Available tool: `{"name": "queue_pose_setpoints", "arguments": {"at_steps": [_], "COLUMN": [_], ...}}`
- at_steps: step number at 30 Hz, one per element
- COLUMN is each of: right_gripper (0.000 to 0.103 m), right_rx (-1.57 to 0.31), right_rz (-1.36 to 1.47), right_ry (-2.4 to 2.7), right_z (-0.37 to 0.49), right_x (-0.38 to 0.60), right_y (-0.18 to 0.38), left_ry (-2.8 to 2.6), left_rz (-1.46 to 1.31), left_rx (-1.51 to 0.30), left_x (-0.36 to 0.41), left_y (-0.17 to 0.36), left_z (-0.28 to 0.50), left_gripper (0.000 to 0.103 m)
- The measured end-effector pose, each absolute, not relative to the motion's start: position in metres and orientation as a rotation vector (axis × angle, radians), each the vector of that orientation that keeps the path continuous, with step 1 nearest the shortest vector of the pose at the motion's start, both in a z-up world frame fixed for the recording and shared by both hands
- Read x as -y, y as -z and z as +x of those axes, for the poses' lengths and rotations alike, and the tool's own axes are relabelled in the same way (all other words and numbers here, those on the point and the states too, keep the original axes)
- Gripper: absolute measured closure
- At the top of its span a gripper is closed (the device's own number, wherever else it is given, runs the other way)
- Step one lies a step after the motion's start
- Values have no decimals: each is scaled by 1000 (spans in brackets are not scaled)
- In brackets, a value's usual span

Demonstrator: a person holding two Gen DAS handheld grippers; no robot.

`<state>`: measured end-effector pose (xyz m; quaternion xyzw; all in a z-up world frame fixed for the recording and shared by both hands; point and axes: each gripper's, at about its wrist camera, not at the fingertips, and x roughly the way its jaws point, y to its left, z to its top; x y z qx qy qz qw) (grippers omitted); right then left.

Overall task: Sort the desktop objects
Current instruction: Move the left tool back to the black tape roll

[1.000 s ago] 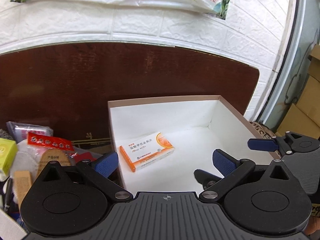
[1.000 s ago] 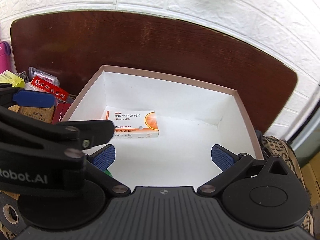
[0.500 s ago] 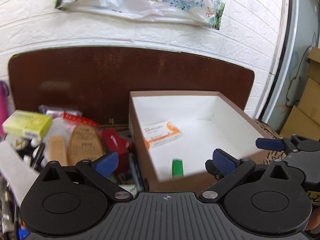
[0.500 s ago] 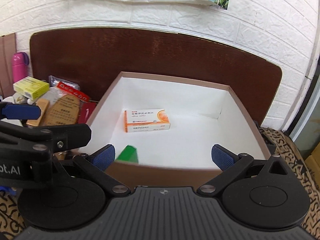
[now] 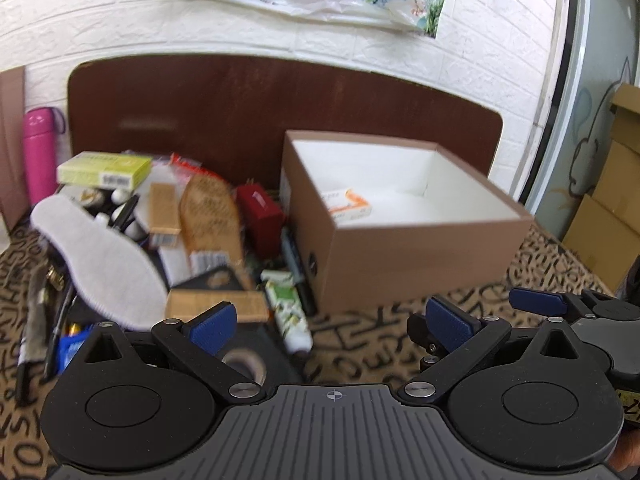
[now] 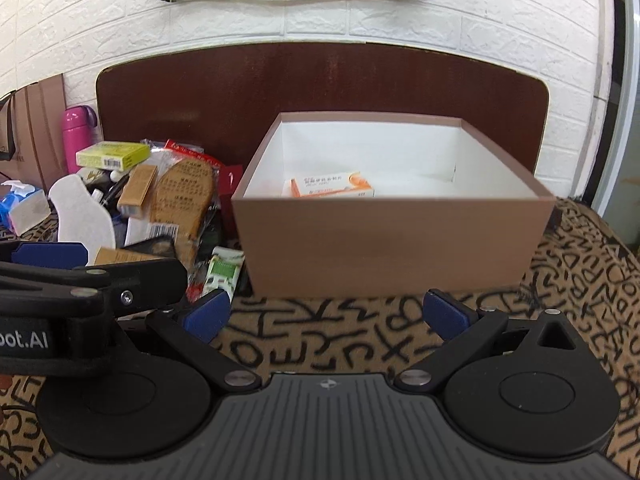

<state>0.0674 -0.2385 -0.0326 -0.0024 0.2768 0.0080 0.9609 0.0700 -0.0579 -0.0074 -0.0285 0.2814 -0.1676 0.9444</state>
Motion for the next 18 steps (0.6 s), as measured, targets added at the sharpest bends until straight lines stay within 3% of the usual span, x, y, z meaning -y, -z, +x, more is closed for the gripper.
{"name": "queue_pose_setpoints", "arguments": {"at_steps": [18], "right_gripper": [0], "right_rx": [-700], "right_rz": [53], "right_ry": [-79], "right_z": [35], "right_x": [195], "right_y": [84], "left_ry": [245], "left_rz": [-22], "left_rx": [-716], "left_x": [25], "left_y": [58], "left_z": [41], "left_gripper": [0]}}
